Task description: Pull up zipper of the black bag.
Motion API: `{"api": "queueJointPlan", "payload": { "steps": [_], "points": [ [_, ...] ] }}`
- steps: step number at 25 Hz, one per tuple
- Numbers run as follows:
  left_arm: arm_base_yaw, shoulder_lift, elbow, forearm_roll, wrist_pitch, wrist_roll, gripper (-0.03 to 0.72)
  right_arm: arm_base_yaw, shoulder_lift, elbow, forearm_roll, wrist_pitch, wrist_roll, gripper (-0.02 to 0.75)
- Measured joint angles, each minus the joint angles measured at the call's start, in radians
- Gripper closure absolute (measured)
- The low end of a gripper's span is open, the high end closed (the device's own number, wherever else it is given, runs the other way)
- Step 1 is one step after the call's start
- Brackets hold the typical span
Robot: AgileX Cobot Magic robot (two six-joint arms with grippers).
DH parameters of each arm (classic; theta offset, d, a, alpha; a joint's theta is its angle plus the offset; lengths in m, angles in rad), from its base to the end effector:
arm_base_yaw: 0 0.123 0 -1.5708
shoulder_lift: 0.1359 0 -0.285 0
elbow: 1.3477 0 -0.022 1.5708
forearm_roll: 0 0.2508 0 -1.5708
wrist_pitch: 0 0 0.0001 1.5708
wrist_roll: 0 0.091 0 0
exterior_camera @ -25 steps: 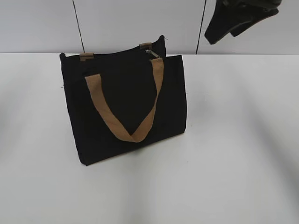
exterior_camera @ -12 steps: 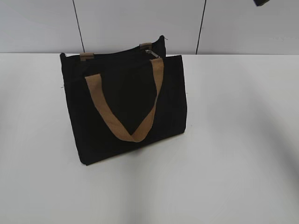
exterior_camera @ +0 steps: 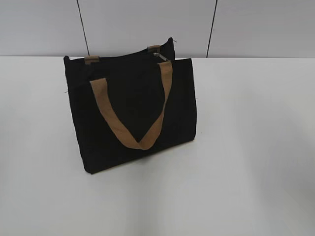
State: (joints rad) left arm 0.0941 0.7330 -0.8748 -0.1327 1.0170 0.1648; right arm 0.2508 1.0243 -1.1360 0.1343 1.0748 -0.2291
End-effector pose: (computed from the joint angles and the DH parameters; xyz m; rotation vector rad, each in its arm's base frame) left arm 0.1196 0.0010 0.3551 0.0557 2.3482 -0.0401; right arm 0.1773 0.0565 0.3862 -0.5555 2.3791 0.1824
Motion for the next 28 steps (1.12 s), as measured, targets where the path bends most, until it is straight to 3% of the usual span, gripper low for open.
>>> {"api": "queueJointPlan", "payload": {
  "steps": [6, 13, 28],
  "points": [
    [0.0, -0.258, 0.196, -0.013, 0.001, 0.0, 0.148, 0.0, -0.249, 0.332, 0.0, -0.068, 0.001, 0.181],
    [0.0, -0.432, 0.249, -0.012, 0.134, -0.016, 0.149, 0.0, -0.459, 0.601, 0.0, -0.084, 0.002, 0.181],
    [0.0, -0.739, 0.312, -0.017, 0.094, 0.0, 0.149, 0.0, -0.938, 0.664, -0.004, 0.007, 0.004, 0.181]
  ]
}}
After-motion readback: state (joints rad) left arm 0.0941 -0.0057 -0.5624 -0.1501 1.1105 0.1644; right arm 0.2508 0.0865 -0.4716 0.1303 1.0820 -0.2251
